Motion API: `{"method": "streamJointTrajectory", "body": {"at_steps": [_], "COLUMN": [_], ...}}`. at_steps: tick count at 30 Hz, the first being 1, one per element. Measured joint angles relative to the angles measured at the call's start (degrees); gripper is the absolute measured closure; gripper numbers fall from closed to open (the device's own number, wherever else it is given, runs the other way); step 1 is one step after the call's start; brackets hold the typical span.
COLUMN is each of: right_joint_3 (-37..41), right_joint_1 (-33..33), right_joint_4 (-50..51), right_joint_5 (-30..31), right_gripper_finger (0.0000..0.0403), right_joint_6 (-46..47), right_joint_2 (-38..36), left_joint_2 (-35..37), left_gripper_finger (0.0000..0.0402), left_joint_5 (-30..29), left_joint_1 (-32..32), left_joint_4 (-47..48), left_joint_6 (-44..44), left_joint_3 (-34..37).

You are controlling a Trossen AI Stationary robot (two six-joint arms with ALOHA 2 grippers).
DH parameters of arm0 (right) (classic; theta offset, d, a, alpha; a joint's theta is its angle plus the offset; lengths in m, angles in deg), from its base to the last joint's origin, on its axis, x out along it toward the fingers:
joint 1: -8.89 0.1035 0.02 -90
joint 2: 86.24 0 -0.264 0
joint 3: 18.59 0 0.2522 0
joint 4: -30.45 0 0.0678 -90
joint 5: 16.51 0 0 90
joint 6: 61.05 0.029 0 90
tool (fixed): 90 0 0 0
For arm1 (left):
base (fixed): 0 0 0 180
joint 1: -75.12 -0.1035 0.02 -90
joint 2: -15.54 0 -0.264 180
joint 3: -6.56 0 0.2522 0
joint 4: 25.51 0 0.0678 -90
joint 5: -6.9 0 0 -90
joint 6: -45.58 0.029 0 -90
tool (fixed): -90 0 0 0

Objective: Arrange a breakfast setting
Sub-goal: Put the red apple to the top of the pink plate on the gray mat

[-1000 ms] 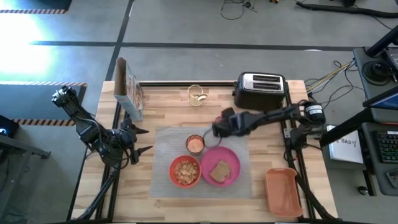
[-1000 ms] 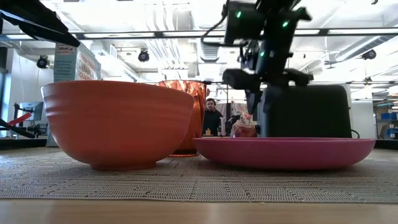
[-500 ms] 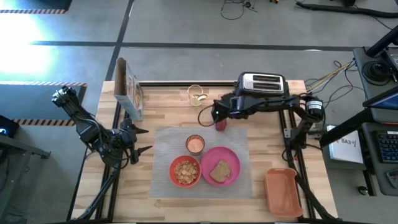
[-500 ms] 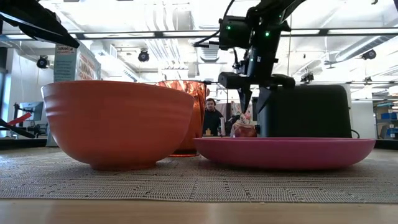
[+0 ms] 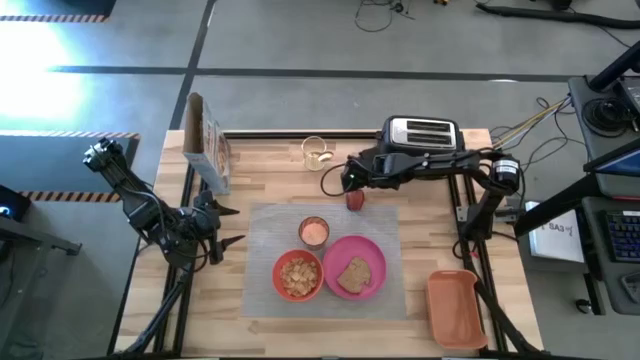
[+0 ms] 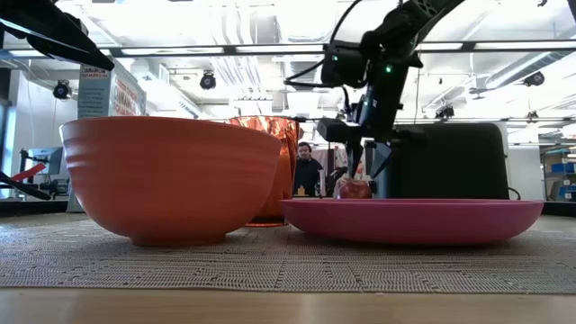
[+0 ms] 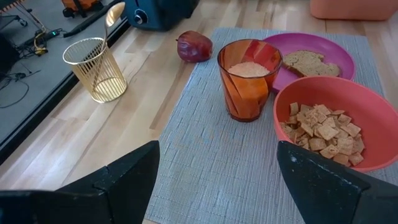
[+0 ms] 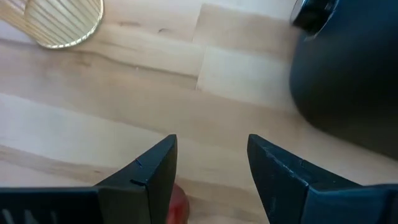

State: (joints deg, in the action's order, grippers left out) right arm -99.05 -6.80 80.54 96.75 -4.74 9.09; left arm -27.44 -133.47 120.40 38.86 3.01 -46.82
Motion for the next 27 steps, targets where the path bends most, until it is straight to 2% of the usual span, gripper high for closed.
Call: {"method": "streamJointTrajectory", "body": {"at_steps": [6, 9, 13, 17, 27], "right_joint_3": [5.52, 6.91, 7.89, 8.55, 7.00], "right_joint_1": [1.39, 1.57, 1.72, 2.44, 6.48], "right_joint_4": [-12.01, -14.91, -14.98, -15.46, -15.62], "right_joint_5": [-2.57, -2.70, -2.84, -6.99, -11.90], "right_gripper_finger": [0.0218, 0.0218, 0.0218, 0.0218, 0.0218], "right_joint_6": [0.94, 1.13, 1.85, 2.18, 1.55], "right_joint_2": [0.04, 0.04, 0.04, 0.04, 0.04], "left_joint_2": [0.00, 0.00, 0.00, 0.00, 0.00], "left_gripper_finger": [0.0095, 0.0095, 0.0095, 0.0095, 0.0095], "left_joint_5": [0.00, -0.01, -0.02, -0.02, -0.11], "left_joint_1": [0.01, 0.02, 0.02, 0.02, 0.02], "left_joint_4": [0.00, 0.02, 0.02, 0.03, 0.07], "left_joint_6": [0.02, 0.03, 0.04, 0.04, 0.04], "left_joint_3": [0.00, 0.00, 0.00, 0.00, 0.00]}}
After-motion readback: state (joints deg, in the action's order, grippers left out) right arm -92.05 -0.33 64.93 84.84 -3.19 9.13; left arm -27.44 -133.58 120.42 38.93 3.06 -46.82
